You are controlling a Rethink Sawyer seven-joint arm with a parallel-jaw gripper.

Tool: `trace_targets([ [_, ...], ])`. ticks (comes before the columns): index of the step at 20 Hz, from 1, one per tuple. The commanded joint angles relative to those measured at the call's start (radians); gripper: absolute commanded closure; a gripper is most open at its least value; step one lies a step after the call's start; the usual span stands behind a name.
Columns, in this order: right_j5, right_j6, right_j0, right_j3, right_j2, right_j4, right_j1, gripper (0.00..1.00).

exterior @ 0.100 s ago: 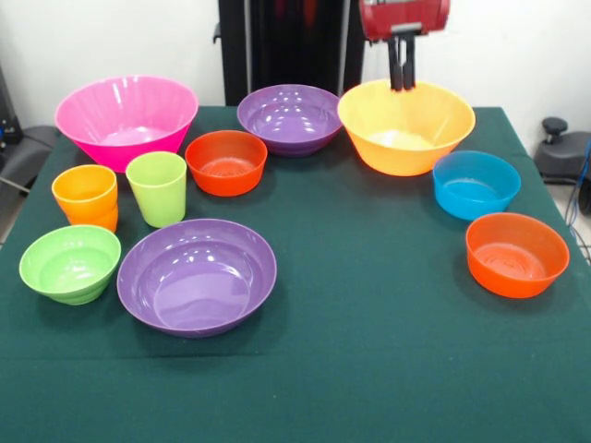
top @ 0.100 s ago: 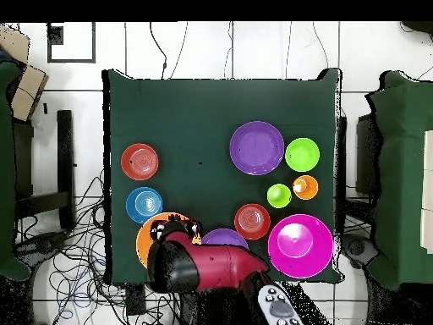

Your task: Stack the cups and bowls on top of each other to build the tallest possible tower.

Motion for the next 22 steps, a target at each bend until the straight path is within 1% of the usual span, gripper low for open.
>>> trace_targets([
  [1, -0.054, 0.064, -0.017, -0.089, -0.017, -0.1, 0.138, 1.0],
  [8, -0.014, 0.076, -0.038, -0.083, 0.012, -0.109, 0.127, 1.0],
  [9, -0.008, 0.081, -0.037, -0.085, 0.014, -0.11, 0.126, 0.0],
  [16, -0.006, 0.092, -0.019, -0.081, 0.003, -0.097, 0.117, 0.0],
  [19, -0.004, 0.095, -0.021, -0.08, 0.009, -0.094, 0.114, 0.0],
  [21, 0.006, 0.102, -0.021, -0.07, 0.017, -0.084, 0.096, 0.0],
  [22, 0.025, 0.107, -0.022, -0.059, 0.028, -0.072, 0.07, 0.0],
])
